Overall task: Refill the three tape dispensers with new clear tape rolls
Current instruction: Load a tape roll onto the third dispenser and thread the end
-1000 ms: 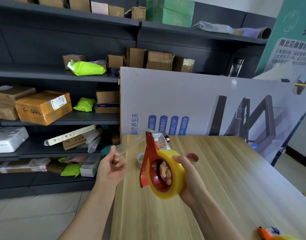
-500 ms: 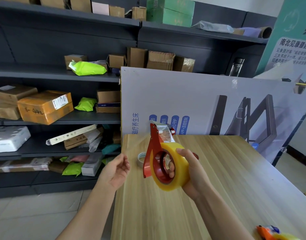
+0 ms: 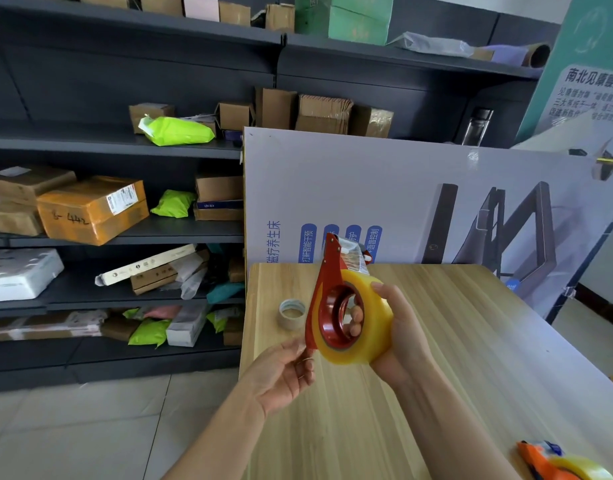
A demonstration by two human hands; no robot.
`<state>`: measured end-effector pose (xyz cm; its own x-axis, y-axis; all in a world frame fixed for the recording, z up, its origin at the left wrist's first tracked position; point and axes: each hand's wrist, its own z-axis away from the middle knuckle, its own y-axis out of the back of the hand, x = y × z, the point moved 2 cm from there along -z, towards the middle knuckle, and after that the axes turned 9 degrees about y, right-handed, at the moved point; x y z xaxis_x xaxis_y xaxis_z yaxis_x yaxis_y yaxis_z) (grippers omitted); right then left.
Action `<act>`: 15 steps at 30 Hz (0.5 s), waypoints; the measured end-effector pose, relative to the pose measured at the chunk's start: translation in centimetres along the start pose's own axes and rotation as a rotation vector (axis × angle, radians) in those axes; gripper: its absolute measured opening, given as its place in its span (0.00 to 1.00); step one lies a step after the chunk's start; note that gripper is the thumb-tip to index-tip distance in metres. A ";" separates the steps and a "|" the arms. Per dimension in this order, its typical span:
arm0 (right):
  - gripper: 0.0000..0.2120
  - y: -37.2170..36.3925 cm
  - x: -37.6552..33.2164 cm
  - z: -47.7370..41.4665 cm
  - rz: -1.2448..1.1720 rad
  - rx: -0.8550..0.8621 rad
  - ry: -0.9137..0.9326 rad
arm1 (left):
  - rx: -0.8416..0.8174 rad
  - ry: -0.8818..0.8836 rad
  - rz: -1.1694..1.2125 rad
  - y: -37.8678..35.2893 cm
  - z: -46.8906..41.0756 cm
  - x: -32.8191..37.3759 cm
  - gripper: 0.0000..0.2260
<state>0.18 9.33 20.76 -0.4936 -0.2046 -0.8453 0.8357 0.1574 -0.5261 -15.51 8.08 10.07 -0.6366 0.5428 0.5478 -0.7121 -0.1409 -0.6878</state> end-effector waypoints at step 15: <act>0.14 5.7 -0.7 2.8 -0.022 0.007 -0.096 | 0.393 -0.279 -0.327 -5.2 1.4 -8.9 0.14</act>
<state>5.92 7.66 18.62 -0.4867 -0.2999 -0.8205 0.8267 0.1455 -0.5436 -6.51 2.83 9.46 -0.3810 0.3785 0.8436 -0.9074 -0.3280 -0.2627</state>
